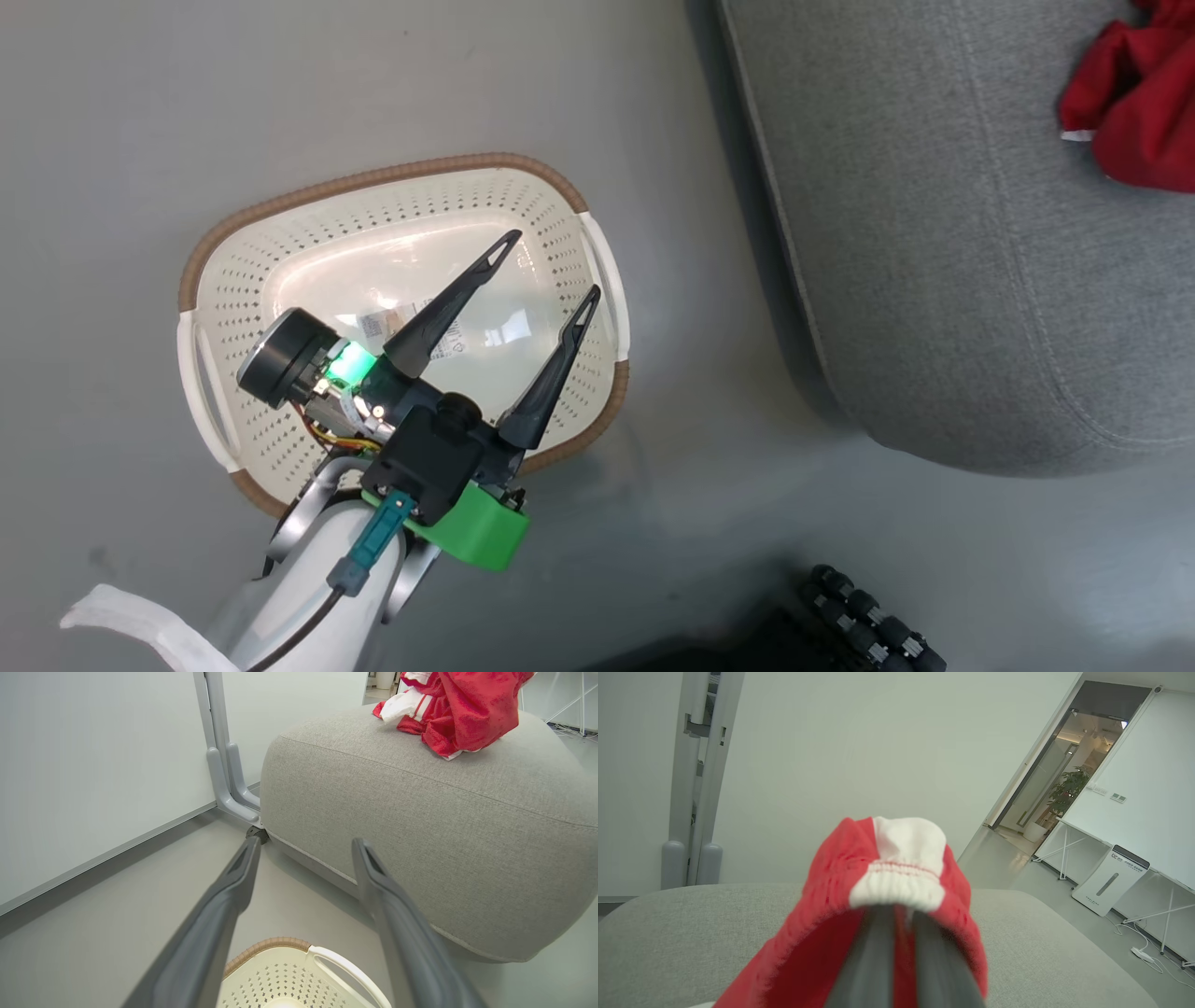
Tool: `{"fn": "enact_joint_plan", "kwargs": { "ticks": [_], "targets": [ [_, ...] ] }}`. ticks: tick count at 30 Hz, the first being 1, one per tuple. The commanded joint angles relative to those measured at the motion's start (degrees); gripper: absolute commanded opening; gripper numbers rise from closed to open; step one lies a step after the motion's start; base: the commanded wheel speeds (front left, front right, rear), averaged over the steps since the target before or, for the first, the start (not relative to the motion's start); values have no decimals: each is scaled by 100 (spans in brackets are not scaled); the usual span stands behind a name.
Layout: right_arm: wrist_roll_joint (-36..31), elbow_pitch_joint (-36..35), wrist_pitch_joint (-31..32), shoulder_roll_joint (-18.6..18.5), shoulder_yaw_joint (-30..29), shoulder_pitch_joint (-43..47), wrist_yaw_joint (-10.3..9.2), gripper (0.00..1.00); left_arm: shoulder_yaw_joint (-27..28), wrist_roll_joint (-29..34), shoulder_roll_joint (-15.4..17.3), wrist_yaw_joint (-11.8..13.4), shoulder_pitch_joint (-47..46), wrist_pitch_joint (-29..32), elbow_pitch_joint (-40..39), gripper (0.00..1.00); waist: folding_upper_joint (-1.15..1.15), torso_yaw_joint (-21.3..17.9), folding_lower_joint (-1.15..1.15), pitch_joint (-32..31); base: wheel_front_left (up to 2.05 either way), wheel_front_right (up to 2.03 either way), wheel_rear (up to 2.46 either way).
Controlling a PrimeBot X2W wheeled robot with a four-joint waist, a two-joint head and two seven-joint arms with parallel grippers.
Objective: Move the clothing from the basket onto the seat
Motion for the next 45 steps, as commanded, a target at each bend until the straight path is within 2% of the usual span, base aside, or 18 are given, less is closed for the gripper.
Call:
{"fn": "enact_joint_plan", "kwargs": {
  "ticks": [1,3,4,5,6,7,13,19,24,30,38,45],
  "targets": [
    [-143,196,-13,37,-106,-89,-7,0,10,6,1,27,-110,-4,7,100,0,333,-1,314,0,0,0],
    [-306,507,-13,140,-316,-99,-8,0,15,-22,-5,41,-111,-4,33,100,0,352,-1,313,0,0,0],
    [-374,622,-12,179,-411,-88,-8,7,12,-32,1,41,-105,-4,43,100,0,355,-1,298,0,0,0],
    [-469,749,-13,232,-532,-57,-8,28,12,-45,4,45,-82,-3,68,100,0,355,-1,271,0,0,0],
    [-544,818,-13,272,-651,-30,-8,78,15,-60,3,45,-62,-4,83,100,0,353,-1,241,0,0,0],
    [-626,852,-13,332,-780,9,-8,100,19,-82,-7,49,-36,-4,110,100,0,351,-1,192,0,0,0],
    [-791,572,-13,831,-1157,484,-8,100,87,-158,-135,217,126,-4,326,100,0,292,-1,-275,0,0,0],
    [-725,119,-13,1286,-1093,1287,-8,100,242,-313,-353,423,362,-4,585,100,0,262,-1,-992,0,0,0],
    [-619,-243,-13,1619,-534,2049,-8,100,546,-659,-633,477,737,-4,619,100,0,321,-1,-1669,0,0,0],
    [-425,-497,-13,1863,299,3032,-8,100,866,-967,-869,273,1260,-3,670,100,0,617,-1,-2467,0,0,0],
    [145,-1049,-13,1859,1417,4131,-8,100,1460,-1206,-1047,282,1961,-4,617,100,0,1244,-1,-3312,0,0,0],
    [440,-1434,-13,1813,2177,4689,-8,100,2005,-1278,-1066,416,2427,-4,536,100,0,1522,-1,-3820,0,0,0]
  ]
}}
